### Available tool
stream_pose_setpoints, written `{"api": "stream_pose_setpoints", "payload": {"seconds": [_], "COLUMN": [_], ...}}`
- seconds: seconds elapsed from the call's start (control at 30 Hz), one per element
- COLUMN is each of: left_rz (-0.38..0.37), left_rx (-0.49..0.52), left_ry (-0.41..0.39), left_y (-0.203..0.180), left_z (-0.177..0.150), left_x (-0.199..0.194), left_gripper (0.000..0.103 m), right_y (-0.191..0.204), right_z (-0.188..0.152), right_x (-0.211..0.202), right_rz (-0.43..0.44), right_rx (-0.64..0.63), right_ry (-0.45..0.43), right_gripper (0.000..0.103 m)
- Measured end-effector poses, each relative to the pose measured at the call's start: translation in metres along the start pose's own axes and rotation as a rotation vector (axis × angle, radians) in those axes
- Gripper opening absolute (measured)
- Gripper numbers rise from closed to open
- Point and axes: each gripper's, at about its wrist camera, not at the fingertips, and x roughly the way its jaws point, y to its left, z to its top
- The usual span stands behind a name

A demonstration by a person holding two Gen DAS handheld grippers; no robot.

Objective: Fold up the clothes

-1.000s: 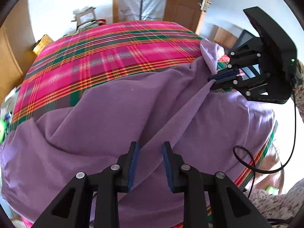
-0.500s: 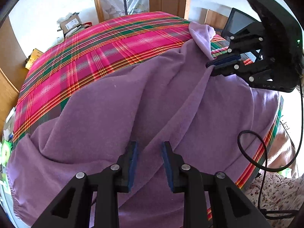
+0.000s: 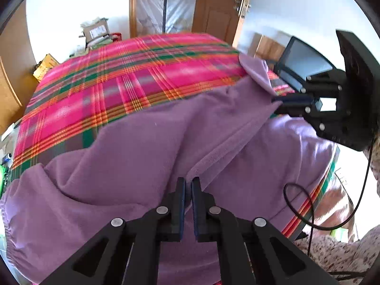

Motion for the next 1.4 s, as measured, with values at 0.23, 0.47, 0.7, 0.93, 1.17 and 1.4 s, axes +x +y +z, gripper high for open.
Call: {"api": "stream_pose_setpoints", "payload": {"seconds": [0.23, 0.47, 0.7, 0.93, 1.17, 1.4], "left_rz": [0.007, 0.005, -0.018, -0.014, -0.028, -0.054], "left_rx": [-0.023, -0.015, -0.005, 0.009, 0.004, -0.048], "left_ry": [-0.076, -0.16, -0.172, -0.125, -0.091, -0.085], "left_y": [0.0, -0.003, -0.01, -0.016, -0.018, -0.009], "left_z": [0.009, 0.002, -0.018, -0.045, -0.064, -0.07], "left_x": [-0.018, -0.049, -0.062, -0.055, -0.046, -0.04], "left_gripper": [0.005, 0.005, 0.005, 0.005, 0.005, 0.005], "right_y": [0.006, 0.025, 0.052, 0.073, 0.085, 0.069], "right_z": [0.008, 0.014, 0.003, -0.026, -0.049, -0.064], "right_x": [-0.021, -0.051, -0.076, -0.08, -0.062, -0.048], "right_rz": [-0.074, -0.152, -0.201, -0.212, -0.176, -0.191], "right_rx": [0.009, -0.001, -0.01, 0.045, 0.073, 0.129], "right_ry": [-0.029, -0.059, -0.053, -0.024, 0.005, 0.05], "right_gripper": [0.005, 0.005, 0.005, 0.004, 0.004, 0.007]}}
